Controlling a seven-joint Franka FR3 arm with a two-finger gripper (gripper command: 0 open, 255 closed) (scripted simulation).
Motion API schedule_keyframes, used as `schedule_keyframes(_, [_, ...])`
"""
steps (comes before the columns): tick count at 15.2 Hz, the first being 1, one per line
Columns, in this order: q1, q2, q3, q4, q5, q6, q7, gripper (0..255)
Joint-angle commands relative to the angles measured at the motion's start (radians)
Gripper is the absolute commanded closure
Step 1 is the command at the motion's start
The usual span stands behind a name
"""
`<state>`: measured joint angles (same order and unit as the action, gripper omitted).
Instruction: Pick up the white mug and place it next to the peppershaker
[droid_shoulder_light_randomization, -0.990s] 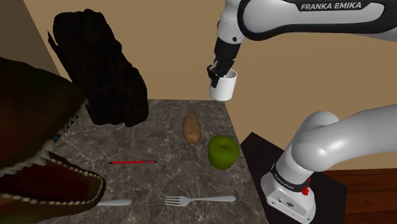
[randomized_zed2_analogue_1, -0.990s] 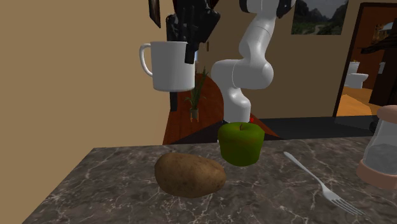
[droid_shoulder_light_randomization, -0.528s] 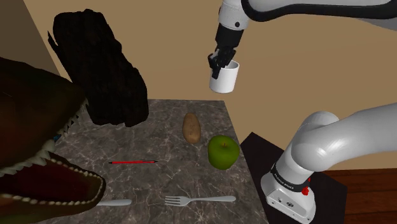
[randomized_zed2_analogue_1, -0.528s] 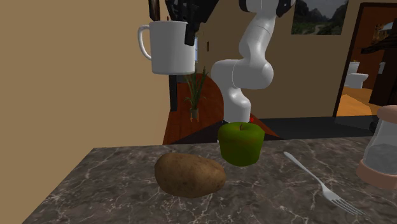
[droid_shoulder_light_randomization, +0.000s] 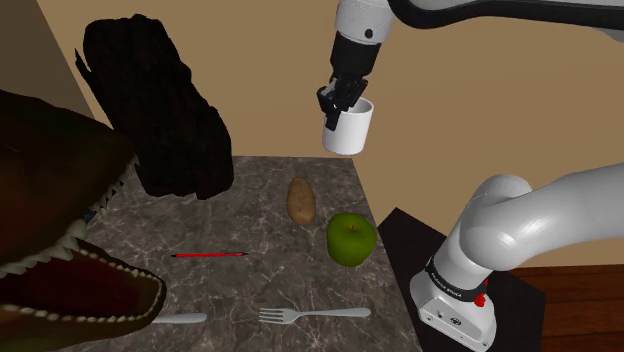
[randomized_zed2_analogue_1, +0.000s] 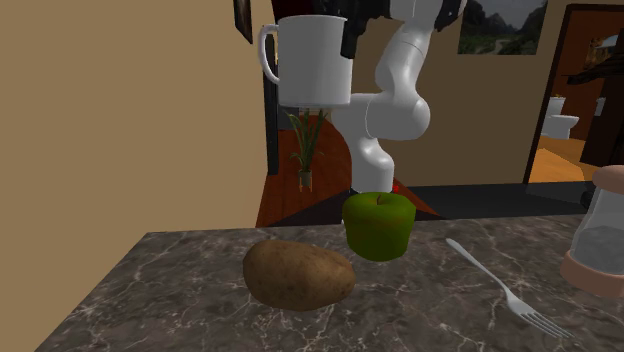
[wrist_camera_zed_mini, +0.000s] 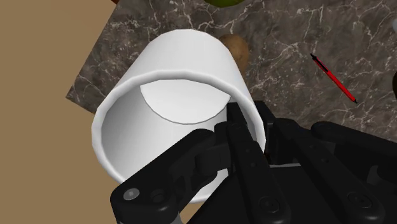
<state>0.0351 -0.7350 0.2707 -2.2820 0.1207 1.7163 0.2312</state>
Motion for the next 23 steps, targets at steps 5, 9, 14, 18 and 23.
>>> schedule_keyframes(5, [0.034,0.025,0.132,0.051,0.057,-0.013,0.147,255])
schedule_keyframes(9, [0.048,0.057,0.224,0.102,0.088,-0.02,0.246,255])
schedule_keyframes(14, [0.048,0.122,0.348,0.189,0.11,-0.025,0.375,255])
schedule_keyframes(18, [0.032,0.193,0.461,0.278,0.108,-0.027,0.485,255])
schedule_keyframes(23, [-0.017,0.316,0.635,0.415,0.068,-0.032,0.638,255])
